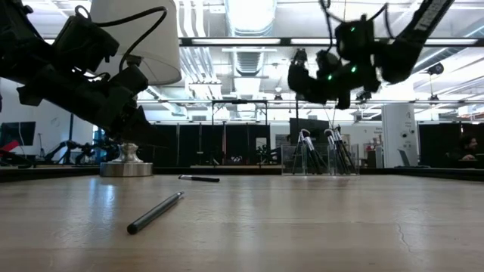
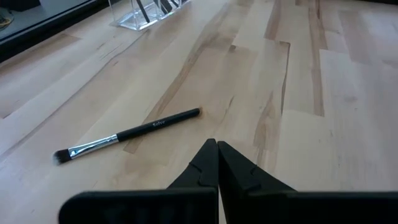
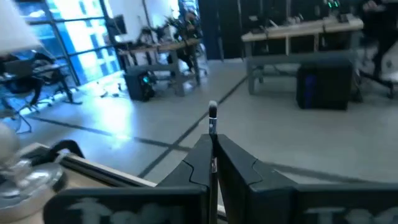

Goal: Put items in baskets/containers
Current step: Put the foundation brush into the transparent organizer

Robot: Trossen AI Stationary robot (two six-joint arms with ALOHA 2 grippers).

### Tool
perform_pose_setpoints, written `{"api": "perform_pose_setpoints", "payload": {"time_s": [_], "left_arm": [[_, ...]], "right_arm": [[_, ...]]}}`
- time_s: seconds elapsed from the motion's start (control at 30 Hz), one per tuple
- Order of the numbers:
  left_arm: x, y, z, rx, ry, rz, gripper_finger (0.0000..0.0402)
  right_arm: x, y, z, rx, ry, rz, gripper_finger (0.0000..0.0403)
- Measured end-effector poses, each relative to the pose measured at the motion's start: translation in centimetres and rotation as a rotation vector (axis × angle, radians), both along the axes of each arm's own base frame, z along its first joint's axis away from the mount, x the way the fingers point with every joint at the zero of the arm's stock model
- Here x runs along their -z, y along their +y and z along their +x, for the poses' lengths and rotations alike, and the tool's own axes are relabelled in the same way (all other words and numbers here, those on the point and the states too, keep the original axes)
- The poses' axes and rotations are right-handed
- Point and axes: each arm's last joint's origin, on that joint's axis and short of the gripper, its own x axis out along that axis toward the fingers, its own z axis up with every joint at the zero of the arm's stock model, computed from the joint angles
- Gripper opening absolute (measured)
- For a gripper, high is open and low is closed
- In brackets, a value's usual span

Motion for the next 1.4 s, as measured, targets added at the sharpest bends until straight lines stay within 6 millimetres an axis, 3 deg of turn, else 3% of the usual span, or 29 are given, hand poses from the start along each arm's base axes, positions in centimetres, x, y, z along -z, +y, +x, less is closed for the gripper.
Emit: {"api": "perform_pose_setpoints", "payload": {"time_s": [0.43,0.73,1.0,1.4], "left_arm": [[0.0,0.0,0.0,0.000,0.000,0.001,0.0000],[0.0,0.0,0.0,0.000,-0.002,-0.001,0.0000],[-0.1,0.0,0.0,-0.002,-0.008,-0.005,0.0000],[-0.1,0.0,0.0,-0.012,-0.016,-0.028,0.0000]], "right_arm": [[2.9,-2.7,3.6,0.094,0.093,0.108,0.0012],[1.2,-2.3,3.1,0.110,0.064,0.228,0.0012],[2.0,-2.1,2.8,0.092,0.051,0.362,0.0013],[2.2,-2.0,2.9,0.078,0.140,0.399,0.0013]]}}
